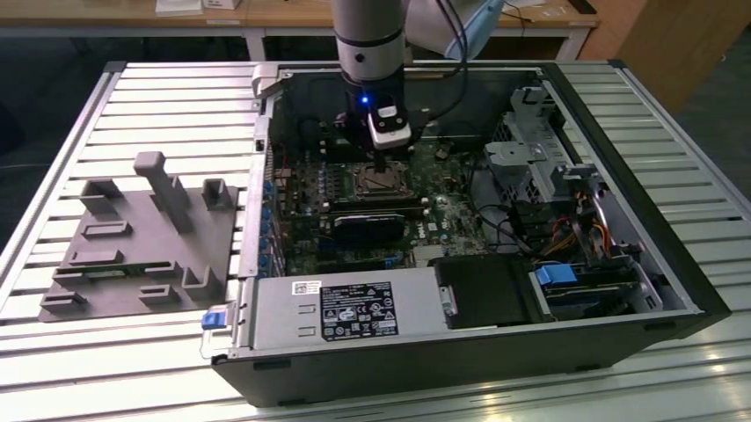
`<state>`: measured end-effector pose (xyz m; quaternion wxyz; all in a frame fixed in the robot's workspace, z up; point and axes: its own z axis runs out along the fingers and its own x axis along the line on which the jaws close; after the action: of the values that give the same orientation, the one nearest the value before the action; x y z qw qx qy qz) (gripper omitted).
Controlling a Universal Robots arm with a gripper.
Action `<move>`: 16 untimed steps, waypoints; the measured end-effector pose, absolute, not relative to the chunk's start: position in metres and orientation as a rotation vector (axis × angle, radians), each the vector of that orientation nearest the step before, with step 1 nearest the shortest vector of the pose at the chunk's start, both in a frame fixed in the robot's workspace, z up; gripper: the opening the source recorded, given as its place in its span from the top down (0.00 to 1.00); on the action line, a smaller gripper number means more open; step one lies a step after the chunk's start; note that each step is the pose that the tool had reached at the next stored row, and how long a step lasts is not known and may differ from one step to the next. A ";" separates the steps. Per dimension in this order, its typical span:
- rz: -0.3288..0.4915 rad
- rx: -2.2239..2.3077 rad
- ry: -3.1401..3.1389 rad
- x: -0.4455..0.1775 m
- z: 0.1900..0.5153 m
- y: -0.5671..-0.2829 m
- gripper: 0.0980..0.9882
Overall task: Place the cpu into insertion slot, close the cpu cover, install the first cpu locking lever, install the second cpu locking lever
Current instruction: 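Install the first cpu locking lever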
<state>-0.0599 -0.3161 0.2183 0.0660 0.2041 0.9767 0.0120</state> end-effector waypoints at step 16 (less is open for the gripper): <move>-0.012 0.562 2.957 -0.053 0.223 -0.316 1.00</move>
<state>-0.0525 -0.3164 0.2232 0.0659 0.1863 0.9803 -0.0039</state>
